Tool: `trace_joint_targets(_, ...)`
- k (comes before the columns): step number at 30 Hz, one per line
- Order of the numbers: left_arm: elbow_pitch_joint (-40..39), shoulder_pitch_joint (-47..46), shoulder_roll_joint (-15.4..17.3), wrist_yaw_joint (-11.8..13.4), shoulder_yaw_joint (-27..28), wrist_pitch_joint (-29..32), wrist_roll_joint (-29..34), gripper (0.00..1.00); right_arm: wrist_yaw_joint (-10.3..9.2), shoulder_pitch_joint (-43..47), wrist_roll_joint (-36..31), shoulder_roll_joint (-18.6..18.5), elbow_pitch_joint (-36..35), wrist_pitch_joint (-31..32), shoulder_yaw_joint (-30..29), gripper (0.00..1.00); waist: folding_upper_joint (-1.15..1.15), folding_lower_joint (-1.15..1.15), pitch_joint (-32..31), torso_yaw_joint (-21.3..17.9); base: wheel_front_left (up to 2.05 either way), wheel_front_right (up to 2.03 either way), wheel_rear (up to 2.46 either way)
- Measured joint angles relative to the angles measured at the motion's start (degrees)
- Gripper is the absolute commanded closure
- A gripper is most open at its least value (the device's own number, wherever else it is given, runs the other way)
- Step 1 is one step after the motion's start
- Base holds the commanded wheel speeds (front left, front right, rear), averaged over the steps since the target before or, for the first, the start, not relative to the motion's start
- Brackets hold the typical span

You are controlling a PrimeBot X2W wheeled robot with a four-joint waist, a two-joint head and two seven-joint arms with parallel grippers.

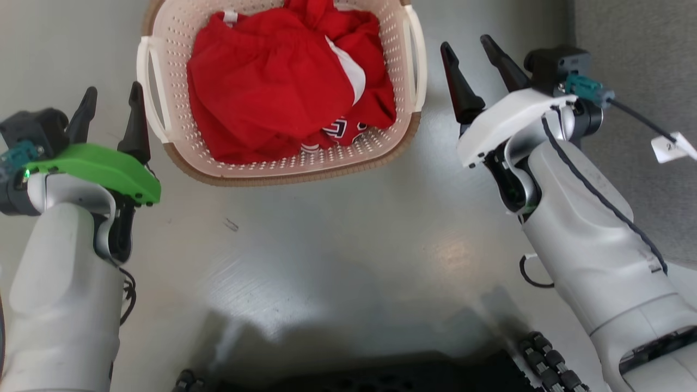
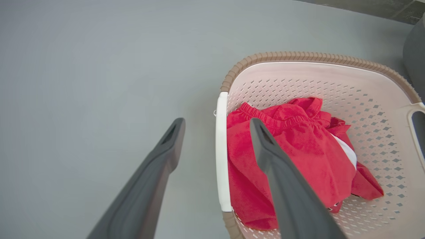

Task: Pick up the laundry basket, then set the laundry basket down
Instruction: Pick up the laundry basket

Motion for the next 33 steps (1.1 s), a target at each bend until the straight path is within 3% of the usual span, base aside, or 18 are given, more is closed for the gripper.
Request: trace_joint_targets(33,13.5,-14.0,-1.3,-0.1,-8.8,4.9,-6.3,0.00,0.42,-12.5,8.6,-0.2,11.6,1.7,9.9,0.00,0.00,-0.01,9.8,1.8,0.00,0.00,0.00)
